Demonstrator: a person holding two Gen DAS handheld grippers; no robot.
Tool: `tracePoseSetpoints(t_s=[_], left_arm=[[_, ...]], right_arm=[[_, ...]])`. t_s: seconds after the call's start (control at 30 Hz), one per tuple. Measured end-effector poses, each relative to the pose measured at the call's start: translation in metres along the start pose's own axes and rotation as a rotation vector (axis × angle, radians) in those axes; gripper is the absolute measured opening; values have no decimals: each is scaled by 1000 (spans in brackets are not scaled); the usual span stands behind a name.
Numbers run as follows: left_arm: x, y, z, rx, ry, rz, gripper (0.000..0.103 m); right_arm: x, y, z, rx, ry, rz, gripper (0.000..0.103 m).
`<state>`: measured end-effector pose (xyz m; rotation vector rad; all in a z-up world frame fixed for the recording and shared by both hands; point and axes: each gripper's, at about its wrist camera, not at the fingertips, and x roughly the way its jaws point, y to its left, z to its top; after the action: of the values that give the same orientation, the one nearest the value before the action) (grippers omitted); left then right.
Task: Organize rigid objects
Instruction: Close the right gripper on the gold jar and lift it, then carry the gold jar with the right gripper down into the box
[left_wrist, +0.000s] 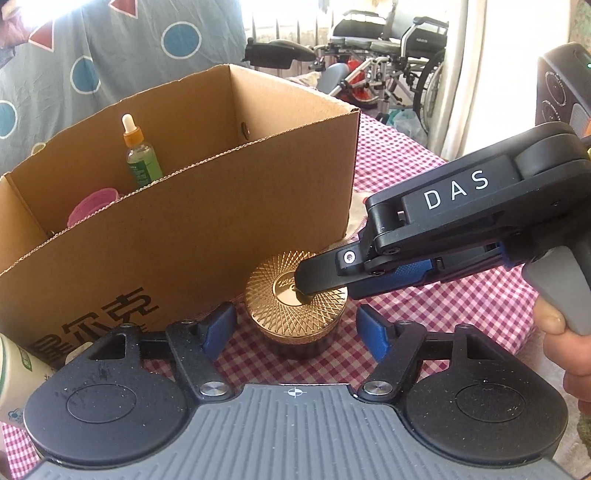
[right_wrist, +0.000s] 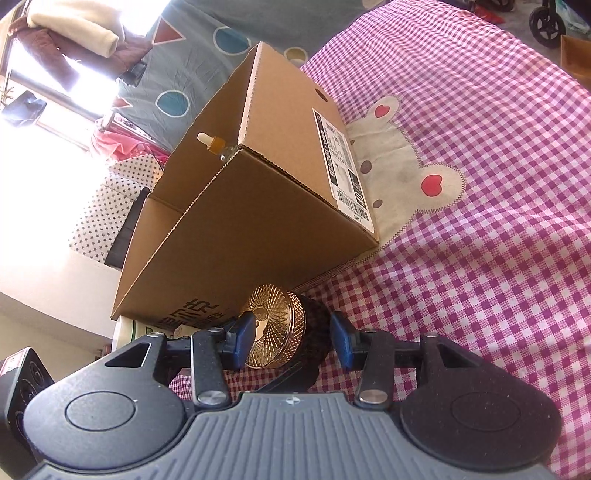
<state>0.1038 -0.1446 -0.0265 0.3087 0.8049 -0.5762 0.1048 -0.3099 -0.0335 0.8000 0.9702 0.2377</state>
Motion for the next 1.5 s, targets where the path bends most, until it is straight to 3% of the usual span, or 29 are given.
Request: tracePoseSetpoints(t_s=[0.17,0.7,0.97,1.27,1.5], left_arm=[[8,2,3,-6,11,-13,58],[5,3,1,-71,16,-24,56],[-18,0,-1,-89,-14,-19,56],[-79,3,24,-105,-135,35,56],[-95,25,68,-152,-200,59,56]], right_arm=[[8,2,3,0,-4,0,48],[13,13,-1,-45,-16,-10,45],[-6,26,-12,-69,-37,-7,45],[-52,85,-3,-226,-102,35,45],[-61,142,34,-397,-134,31,45]])
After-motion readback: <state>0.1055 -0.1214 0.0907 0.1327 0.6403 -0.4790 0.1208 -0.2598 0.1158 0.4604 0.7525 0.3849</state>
